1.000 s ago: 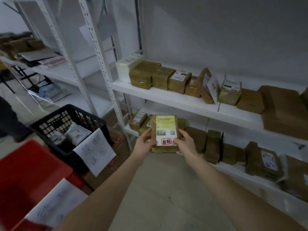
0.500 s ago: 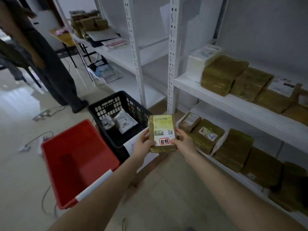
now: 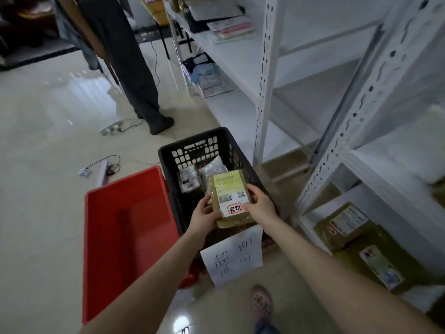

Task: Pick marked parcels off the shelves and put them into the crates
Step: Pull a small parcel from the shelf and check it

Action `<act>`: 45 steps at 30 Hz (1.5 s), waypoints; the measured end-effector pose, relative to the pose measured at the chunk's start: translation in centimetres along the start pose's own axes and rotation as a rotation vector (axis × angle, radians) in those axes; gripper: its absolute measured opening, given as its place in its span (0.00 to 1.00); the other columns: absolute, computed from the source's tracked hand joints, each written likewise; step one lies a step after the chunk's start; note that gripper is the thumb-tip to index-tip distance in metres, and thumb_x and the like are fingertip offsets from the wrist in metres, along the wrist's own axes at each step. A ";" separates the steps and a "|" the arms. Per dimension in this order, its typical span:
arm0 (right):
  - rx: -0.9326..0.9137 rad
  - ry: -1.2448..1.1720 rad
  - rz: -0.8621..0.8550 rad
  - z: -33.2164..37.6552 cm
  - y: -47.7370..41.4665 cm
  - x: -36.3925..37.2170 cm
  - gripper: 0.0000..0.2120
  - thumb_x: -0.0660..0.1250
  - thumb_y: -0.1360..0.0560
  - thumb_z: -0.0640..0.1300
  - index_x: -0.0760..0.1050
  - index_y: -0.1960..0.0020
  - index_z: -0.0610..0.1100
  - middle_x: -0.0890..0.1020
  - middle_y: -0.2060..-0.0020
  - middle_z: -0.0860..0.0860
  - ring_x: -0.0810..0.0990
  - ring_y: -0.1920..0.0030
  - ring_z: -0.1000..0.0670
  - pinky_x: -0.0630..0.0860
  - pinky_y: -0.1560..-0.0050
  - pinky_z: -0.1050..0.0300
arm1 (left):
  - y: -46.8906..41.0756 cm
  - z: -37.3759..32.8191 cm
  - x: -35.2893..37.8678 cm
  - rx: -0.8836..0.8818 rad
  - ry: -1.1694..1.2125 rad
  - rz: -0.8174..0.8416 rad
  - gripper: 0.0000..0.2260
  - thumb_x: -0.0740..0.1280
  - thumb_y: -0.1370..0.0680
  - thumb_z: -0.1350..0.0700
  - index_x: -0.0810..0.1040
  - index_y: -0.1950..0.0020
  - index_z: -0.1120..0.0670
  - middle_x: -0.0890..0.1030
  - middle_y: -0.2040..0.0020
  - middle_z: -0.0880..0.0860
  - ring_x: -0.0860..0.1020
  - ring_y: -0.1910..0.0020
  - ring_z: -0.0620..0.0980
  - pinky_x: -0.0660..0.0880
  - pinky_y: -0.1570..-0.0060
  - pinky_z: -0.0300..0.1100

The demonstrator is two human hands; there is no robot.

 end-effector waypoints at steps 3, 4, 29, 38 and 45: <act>0.040 0.147 0.052 -0.6 -5.5 1.4 0.28 0.63 0.23 0.35 0.65 0.27 0.53 0.78 0.40 0.49 0.75 0.60 0.56 0.80 0.55 0.53 | -4.8 1.6 -0.2 -0.089 0.012 -0.033 0.28 0.67 0.24 0.65 0.65 0.27 0.49 0.77 0.37 0.54 0.79 0.45 0.51 0.78 0.64 0.39; 0.050 0.204 0.076 -1.1 -7.2 2.1 0.27 0.63 0.23 0.36 0.65 0.27 0.54 0.79 0.40 0.49 0.76 0.59 0.54 0.80 0.57 0.54 | -6.5 2.3 -0.3 -0.116 0.029 -0.041 0.28 0.67 0.24 0.65 0.65 0.27 0.49 0.77 0.37 0.54 0.79 0.45 0.51 0.77 0.64 0.39; 0.184 0.867 0.223 -15.6 -25.4 13.6 0.32 0.63 0.22 0.44 0.52 0.23 0.55 0.48 0.23 0.48 0.59 0.28 0.43 0.69 0.37 0.48 | -28.4 16.4 2.0 -0.341 0.038 0.067 0.25 0.62 0.26 0.71 0.69 0.30 0.55 0.79 0.40 0.56 0.80 0.46 0.54 0.80 0.60 0.40; 0.142 0.913 0.295 -13.8 -22.7 12.2 0.38 0.68 0.24 0.45 0.49 0.22 0.53 0.46 0.23 0.48 0.54 0.25 0.44 0.67 0.33 0.48 | -25.9 12.9 1.3 -0.201 -0.532 0.066 0.33 0.72 0.29 0.58 0.63 0.27 0.54 0.72 0.31 0.54 0.75 0.38 0.51 0.73 0.41 0.43; 0.092 0.870 0.226 -10.3 -17.7 9.2 0.37 0.66 0.24 0.50 0.50 0.22 0.51 0.50 0.24 0.47 0.57 0.27 0.43 0.66 0.34 0.48 | -20.7 7.2 0.4 0.018 -1.378 0.143 0.47 0.71 0.28 0.42 0.43 0.21 0.52 0.52 0.22 0.55 0.55 0.24 0.55 0.65 0.30 0.52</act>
Point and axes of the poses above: each hand's wrist, its own y-axis away from the middle knuckle, its own x-axis out of the palm, z = x × y, the point moved 10 cm from there along -y, towards the middle knuckle
